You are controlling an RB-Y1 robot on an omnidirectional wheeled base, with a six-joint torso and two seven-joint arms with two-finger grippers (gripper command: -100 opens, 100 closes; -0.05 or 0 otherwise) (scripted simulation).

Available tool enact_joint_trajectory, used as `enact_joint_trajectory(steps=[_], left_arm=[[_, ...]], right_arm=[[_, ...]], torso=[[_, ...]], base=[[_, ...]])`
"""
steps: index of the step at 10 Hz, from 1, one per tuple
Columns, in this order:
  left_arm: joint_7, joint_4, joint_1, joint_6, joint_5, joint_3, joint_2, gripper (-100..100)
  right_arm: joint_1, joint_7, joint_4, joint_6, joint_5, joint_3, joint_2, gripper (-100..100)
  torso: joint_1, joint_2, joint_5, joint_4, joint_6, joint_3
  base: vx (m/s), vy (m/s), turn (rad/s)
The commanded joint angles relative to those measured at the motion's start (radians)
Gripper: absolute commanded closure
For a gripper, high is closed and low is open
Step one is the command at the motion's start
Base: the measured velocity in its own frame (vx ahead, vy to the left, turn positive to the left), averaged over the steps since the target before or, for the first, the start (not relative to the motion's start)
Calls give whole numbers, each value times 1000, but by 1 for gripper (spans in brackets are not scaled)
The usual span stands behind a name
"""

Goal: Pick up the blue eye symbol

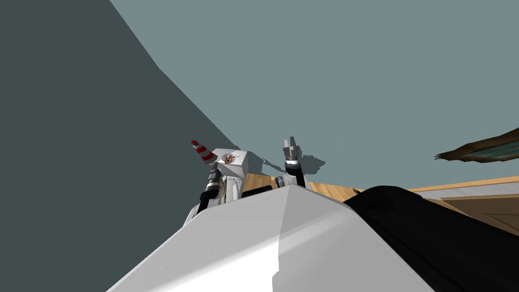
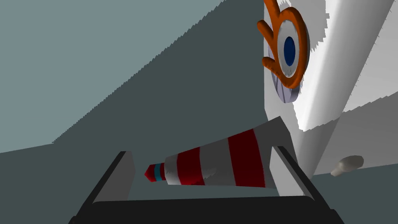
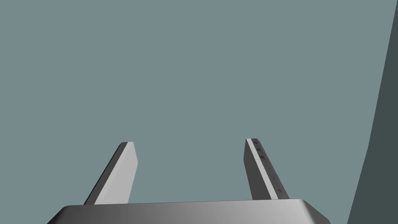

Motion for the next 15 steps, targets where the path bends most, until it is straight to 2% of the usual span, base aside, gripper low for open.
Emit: enact_joint_trajectory(steps=[1, 11, 12, 13, 14, 15], left_arm=[[-4, 28, -19, 31, 5, -9, -1, -100], [-8, 232, -137, 109, 56, -45, 3, -100], [-10, 225, -132, 100, 50, -42, -2, -100], [-11, 228, -133, 101, 51, -43, -2, 0], [-15, 260, -169, 107, 53, -7, -8, -100], [-17, 276, -187, 110, 54, 11, -11, -100]], right_arm=[[0, 0, 0, 0, 0, 0, 0, 0], [0, 0, 0, 0, 0, 0, 0, 0], [0, 0, 0, 0, 0, 0, 0, 0], [0, 0, 0, 0, 0, 0, 0, 0], [0, 0, 0, 0, 0, 0, 0, 0], [0, 0, 0, 0, 0, 0, 0, 0]], torso=[[0, 0, 0, 0, 0, 0], [-2, 0, 0, 0, 0, 0], [-2, -1, -1, 0, 0, 0], [-2, 0, -1, 0, 0, 0], [-2, 1, -1, 0, 0, 1], [-2, 3, -1, 1, 1, 2]], base=[[19, 26, -41], [24, 13, -47], [12, 4, -13], [0, 0, 0], [-36, 3, -214], [-80, 8, -200]])
